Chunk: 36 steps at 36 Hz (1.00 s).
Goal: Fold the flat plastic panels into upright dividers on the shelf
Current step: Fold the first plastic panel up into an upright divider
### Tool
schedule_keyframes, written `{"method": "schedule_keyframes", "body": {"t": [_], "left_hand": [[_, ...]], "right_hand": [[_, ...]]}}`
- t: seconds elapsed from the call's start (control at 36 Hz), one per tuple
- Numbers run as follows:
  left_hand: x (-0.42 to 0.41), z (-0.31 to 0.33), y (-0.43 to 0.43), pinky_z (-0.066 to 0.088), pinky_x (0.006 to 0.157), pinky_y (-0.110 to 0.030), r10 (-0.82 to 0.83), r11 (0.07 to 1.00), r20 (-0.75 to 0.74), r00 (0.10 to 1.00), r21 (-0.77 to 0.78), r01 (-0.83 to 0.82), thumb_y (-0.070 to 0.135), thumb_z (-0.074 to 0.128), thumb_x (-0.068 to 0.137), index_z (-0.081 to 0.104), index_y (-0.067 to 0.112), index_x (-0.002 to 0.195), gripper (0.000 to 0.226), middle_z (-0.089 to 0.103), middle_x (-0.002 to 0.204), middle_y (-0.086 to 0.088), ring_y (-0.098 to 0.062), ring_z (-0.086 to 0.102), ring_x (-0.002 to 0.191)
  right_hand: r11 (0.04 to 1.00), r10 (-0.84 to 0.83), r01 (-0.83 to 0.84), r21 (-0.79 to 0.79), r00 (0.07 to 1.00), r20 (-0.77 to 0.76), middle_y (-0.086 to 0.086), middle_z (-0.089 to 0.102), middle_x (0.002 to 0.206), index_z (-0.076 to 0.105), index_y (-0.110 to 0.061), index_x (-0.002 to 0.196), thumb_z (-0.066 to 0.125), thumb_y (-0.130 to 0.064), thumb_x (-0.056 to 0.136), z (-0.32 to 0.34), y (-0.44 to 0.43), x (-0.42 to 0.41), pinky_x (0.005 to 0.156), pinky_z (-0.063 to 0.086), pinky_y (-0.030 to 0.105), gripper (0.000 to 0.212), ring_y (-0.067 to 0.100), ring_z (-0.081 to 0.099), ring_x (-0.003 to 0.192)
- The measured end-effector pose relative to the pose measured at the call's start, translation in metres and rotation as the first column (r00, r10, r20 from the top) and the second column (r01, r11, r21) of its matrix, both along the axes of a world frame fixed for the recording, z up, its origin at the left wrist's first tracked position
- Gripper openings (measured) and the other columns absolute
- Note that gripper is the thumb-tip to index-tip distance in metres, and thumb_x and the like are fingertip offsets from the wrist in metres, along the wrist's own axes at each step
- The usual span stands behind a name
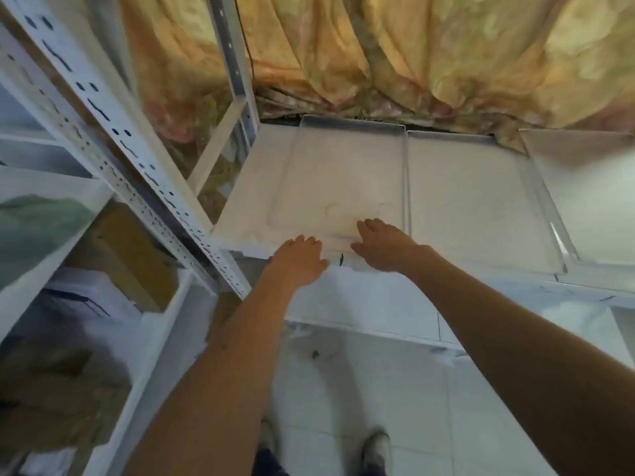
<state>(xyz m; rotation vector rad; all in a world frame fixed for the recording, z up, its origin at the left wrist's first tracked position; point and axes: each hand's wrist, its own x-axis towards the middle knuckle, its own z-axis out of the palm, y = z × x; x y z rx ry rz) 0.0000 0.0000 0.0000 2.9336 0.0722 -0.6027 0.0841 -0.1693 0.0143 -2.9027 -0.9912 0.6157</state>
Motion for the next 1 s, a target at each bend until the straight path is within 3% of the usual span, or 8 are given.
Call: {"method": "schedule_keyframes", "body": {"t": [0.28, 0.42, 0.5, 0.58, 0.67, 0.81, 0.89, 1.0], "left_hand": [[0.002, -0.034, 0.055, 0.012, 0.118, -0.035, -0.046, 0.989, 0.101, 0.994, -0.133, 0.060, 0.031, 0.032, 0.103, 0.018, 0.010, 0.151, 0.055, 0.010, 0.161, -0.007, -0.023, 0.010, 0.148], [-0.006, -0.051, 0.059, 0.004, 0.120, -0.033, -0.053, 0.980, 0.178, 0.983, -0.178, 0.085, 0.030, 0.033, 0.103, 0.009, 0.012, 0.152, 0.058, 0.001, 0.161, -0.004, -0.022, 0.002, 0.149], [-0.007, -0.049, 0.063, 0.015, 0.120, -0.035, 0.005, 0.953, 0.237, 0.971, -0.295, 0.067, 0.026, 0.037, 0.102, 0.030, 0.011, 0.148, 0.049, 0.024, 0.157, -0.007, -0.023, 0.022, 0.145], [-0.002, -0.038, 0.082, 0.038, 0.109, -0.040, 0.091, 0.944, 0.409, 0.908, -0.325, 0.052, 0.018, 0.043, 0.099, 0.058, 0.008, 0.127, 0.033, 0.060, 0.131, -0.010, -0.027, 0.054, 0.120], [0.000, -0.040, 0.115, 0.039, 0.108, -0.037, 0.168, 0.952, 0.465, 0.869, -0.306, -0.021, 0.019, 0.041, 0.100, 0.058, 0.006, 0.125, 0.033, 0.061, 0.128, -0.010, -0.027, 0.055, 0.118], [0.003, -0.048, 0.142, 0.029, 0.109, -0.026, 0.468, 0.817, 0.323, 0.822, -0.512, -0.264, 0.014, 0.035, 0.102, 0.049, 0.008, 0.136, 0.037, 0.049, 0.142, -0.008, -0.023, 0.044, 0.132], [0.004, -0.061, 0.154, 0.025, 0.117, -0.035, 0.393, 0.856, 0.371, 0.841, -0.482, -0.187, -0.001, 0.043, 0.095, 0.051, 0.008, 0.134, 0.040, 0.048, 0.144, -0.008, -0.025, 0.040, 0.136], [0.003, -0.078, 0.172, 0.013, 0.120, -0.048, 0.242, 0.957, 0.392, 0.887, -0.249, -0.150, 0.010, 0.038, 0.100, 0.040, 0.022, 0.143, 0.045, 0.035, 0.153, 0.002, -0.028, 0.019, 0.146]], "right_hand": [[0.959, -0.262, 0.259, 0.111, 0.965, 0.007, 0.016, 0.016, 0.159, 0.021, -0.004, 0.148, 0.035, -0.036, 0.101, -0.056, 0.005, -0.016, 0.119, 0.018, 0.047, 0.058, 0.034, 0.015, 0.147], [0.948, -0.279, 0.261, 0.180, 0.957, 0.082, 0.018, 0.035, 0.152, 0.041, -0.004, 0.136, 0.038, -0.028, 0.099, -0.058, 0.005, -0.009, 0.110, 0.033, 0.048, 0.044, 0.036, 0.036, 0.137], [0.948, -0.290, 0.255, 0.193, 0.939, 0.183, 0.016, 0.044, 0.146, 0.050, -0.006, 0.126, 0.045, -0.032, 0.096, -0.060, 0.007, -0.011, 0.103, 0.038, 0.047, 0.040, 0.035, 0.045, 0.131], [0.944, -0.317, 0.275, 0.182, 0.912, 0.262, 0.012, 0.048, 0.140, 0.052, -0.009, 0.122, 0.045, -0.037, 0.095, -0.061, 0.011, -0.013, 0.102, 0.037, 0.048, 0.039, 0.036, 0.047, 0.125], [0.944, -0.330, 0.305, 0.129, 0.897, 0.293, 0.016, 0.050, 0.127, 0.051, -0.005, 0.117, 0.046, -0.043, 0.094, -0.061, 0.023, -0.013, 0.099, 0.038, 0.049, 0.045, 0.039, 0.047, 0.116], [0.945, -0.317, 0.270, 0.186, 0.894, 0.316, 0.015, 0.051, 0.126, 0.054, -0.009, 0.120, 0.048, -0.049, 0.092, -0.056, 0.065, -0.016, 0.108, 0.032, 0.045, 0.049, 0.036, 0.045, 0.120], [0.947, -0.232, 0.154, 0.283, 0.936, 0.266, 0.015, 0.044, 0.140, 0.047, -0.015, 0.132, 0.047, -0.051, 0.091, -0.052, 0.107, -0.024, 0.114, 0.026, 0.046, 0.054, 0.035, 0.038, 0.132], [0.944, -0.129, 0.063, 0.323, 0.974, 0.186, 0.013, 0.028, 0.156, 0.034, -0.020, 0.145, 0.040, -0.055, 0.094, -0.052, 0.157, -0.027, 0.119, 0.016, 0.049, 0.062, 0.033, 0.022, 0.145]]}}
